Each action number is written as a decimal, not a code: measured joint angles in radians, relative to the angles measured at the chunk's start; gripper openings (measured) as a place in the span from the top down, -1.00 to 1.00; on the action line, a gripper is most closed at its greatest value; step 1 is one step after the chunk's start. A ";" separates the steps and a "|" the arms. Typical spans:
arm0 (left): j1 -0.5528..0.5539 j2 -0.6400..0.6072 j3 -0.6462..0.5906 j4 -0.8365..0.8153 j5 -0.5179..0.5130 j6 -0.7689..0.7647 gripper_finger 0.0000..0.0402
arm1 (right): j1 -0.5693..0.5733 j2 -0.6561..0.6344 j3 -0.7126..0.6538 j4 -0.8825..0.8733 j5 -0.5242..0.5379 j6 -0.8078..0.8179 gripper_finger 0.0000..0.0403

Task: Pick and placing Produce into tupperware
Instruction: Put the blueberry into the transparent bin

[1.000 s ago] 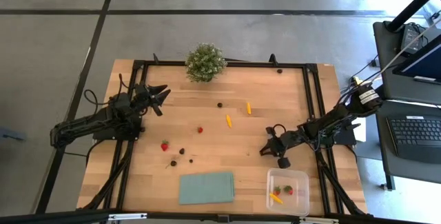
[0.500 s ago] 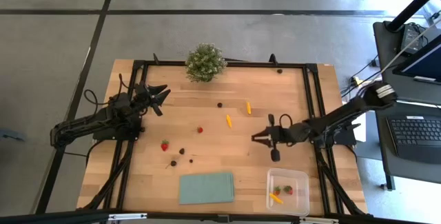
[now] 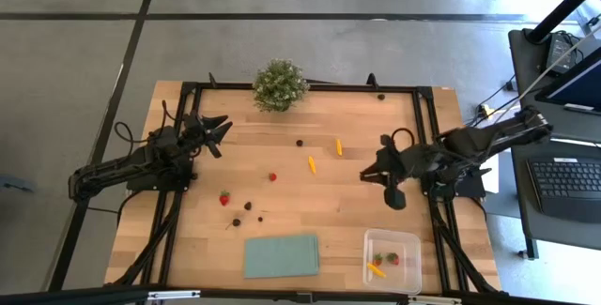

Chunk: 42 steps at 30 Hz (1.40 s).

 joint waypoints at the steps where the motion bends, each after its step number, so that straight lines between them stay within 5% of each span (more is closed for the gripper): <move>1: 0.000 0.000 0.000 0.000 0.000 0.000 0.29 | 0.006 0.022 0.051 -0.060 -0.038 0.061 0.73; 9: 0.000 0.000 0.000 0.000 0.000 0.000 0.29 | 0.151 0.237 0.243 -0.306 -0.255 0.466 0.73; 21: 0.000 0.000 0.000 0.000 0.000 0.000 0.29 | 0.400 0.484 0.113 -0.253 -0.284 0.938 0.73; 42: 0.000 0.000 0.000 0.000 0.000 0.000 0.29 | 0.444 0.656 -0.025 -0.090 -0.284 1.004 0.58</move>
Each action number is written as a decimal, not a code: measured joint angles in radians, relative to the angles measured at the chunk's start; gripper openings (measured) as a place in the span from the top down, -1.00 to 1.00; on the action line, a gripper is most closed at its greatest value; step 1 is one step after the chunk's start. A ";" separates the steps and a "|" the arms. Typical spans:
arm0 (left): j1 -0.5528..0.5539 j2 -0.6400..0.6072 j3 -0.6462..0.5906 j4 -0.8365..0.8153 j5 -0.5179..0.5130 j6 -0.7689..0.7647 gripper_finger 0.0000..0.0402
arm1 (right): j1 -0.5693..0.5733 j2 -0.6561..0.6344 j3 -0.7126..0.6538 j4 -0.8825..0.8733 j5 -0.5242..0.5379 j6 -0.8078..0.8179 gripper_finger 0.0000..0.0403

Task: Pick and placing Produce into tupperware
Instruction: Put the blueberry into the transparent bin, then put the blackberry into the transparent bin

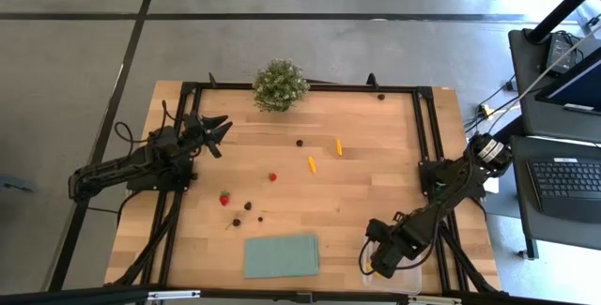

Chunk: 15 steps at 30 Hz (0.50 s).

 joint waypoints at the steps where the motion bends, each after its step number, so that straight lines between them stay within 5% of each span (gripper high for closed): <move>1: 0.000 0.000 0.000 0.000 0.000 0.000 0.29 | 0.000 0.000 0.000 0.001 0.000 0.000 0.56; 15: 0.000 0.000 0.000 0.000 0.000 0.000 0.29 | 0.000 0.000 0.000 0.001 -0.034 -0.043 0.50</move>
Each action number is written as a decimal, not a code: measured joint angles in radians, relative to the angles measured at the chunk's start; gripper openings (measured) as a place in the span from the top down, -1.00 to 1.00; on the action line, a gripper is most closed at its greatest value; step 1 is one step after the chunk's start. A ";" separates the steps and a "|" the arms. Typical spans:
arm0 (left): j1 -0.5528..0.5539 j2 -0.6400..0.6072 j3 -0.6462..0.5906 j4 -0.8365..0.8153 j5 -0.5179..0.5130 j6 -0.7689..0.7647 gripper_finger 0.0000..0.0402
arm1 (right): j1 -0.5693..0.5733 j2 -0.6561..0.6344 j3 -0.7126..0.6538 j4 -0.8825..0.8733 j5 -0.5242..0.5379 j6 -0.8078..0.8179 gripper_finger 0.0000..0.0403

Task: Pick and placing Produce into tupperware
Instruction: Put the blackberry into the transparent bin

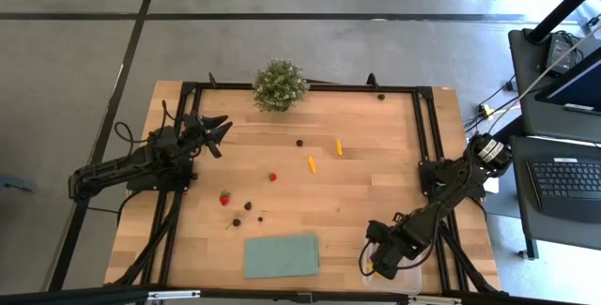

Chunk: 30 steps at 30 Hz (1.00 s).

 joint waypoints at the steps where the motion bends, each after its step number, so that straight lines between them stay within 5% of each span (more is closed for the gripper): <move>1: 0.000 0.000 0.000 0.000 0.000 0.000 0.29 | 0.000 0.000 0.000 0.000 -0.003 -0.007 0.50; 8: 0.000 0.000 0.000 0.000 0.000 -0.001 0.29 | -0.012 -0.067 0.040 -0.029 0.020 -0.035 0.50; 18: 0.000 0.000 0.000 0.000 0.000 -0.008 0.29 | -0.084 -0.440 0.130 -0.184 0.471 -0.160 0.50; 26: 0.000 0.000 0.000 0.000 0.000 -0.008 0.29 | -0.363 -0.580 0.133 -0.146 0.699 -0.415 0.50; 30: 0.000 0.000 0.000 0.000 0.000 -0.008 0.29 | -0.547 -0.588 0.133 -0.106 0.718 -0.639 0.50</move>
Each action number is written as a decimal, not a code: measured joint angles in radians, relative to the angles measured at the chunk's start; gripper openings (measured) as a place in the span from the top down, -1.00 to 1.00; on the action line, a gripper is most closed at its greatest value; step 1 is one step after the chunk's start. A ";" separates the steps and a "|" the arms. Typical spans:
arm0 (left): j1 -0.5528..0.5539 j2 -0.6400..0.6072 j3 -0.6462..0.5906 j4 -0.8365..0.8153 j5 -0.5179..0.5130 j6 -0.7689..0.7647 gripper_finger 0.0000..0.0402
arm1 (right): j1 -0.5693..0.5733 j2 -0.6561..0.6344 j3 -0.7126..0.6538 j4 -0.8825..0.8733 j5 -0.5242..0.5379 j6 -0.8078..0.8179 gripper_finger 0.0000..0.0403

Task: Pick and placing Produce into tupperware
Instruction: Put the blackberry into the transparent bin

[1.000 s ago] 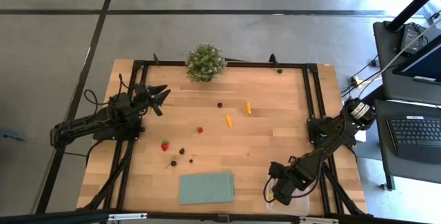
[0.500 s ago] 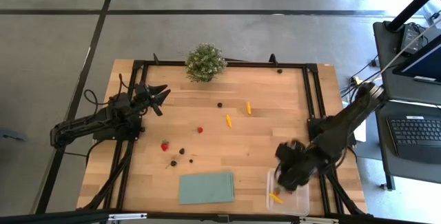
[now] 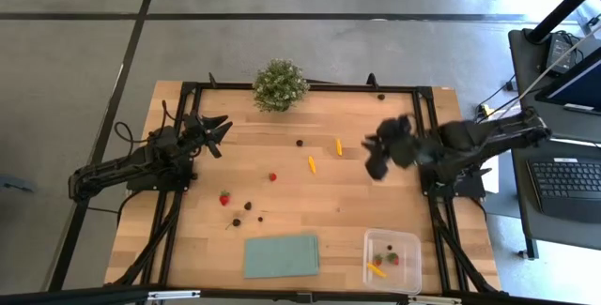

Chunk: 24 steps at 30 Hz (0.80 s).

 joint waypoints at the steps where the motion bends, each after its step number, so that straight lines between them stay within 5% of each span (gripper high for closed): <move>1: 0.000 0.000 0.000 0.000 0.000 0.000 0.29 | -0.045 0.000 0.000 0.016 0.000 -0.044 0.50; 10: 0.000 0.000 0.000 0.000 0.000 -0.001 0.29 | -0.374 0.000 0.000 0.083 -0.154 -0.347 0.39; 14: 0.000 0.000 0.000 0.000 0.008 -0.004 0.29 | -0.495 0.000 0.000 0.113 -0.254 -0.411 0.12; 24: 0.000 0.000 0.000 0.000 0.015 -0.054 0.29 | -0.772 0.000 0.000 0.068 -0.245 -0.396 -0.51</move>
